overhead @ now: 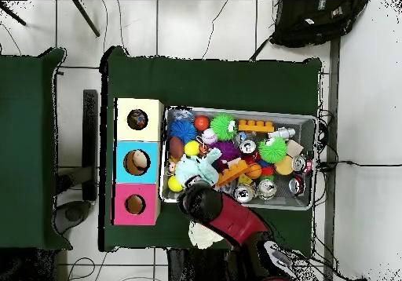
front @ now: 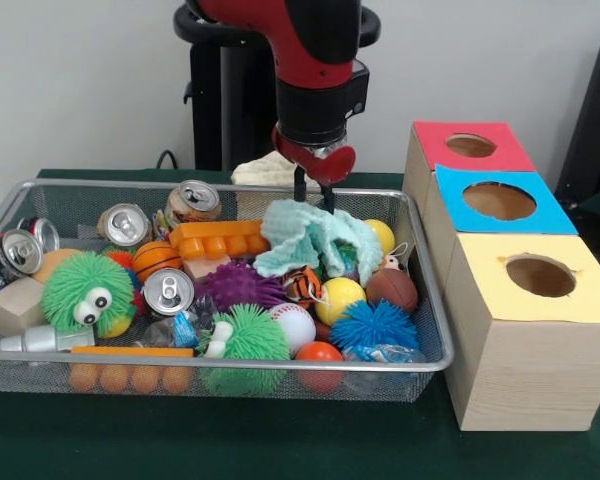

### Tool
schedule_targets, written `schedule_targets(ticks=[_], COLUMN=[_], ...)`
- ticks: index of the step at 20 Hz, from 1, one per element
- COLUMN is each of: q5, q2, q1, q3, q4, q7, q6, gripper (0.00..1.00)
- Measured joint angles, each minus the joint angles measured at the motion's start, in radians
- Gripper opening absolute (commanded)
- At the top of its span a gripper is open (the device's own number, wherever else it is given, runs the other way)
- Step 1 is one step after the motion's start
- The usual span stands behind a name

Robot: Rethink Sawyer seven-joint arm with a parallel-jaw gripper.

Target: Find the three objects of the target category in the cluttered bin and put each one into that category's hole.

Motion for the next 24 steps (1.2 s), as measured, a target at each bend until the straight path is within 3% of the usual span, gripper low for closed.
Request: schedule_targets(ticks=[12,24], q5=[0.000,-0.083], q2=[-0.003,0.023], q1=[-0.003,-0.118], q3=[-0.007,-0.010], q4=[0.001,0.000], q7=[0.000,0.000], q6=[0.000,-0.005], gripper=[1.00,1.00])
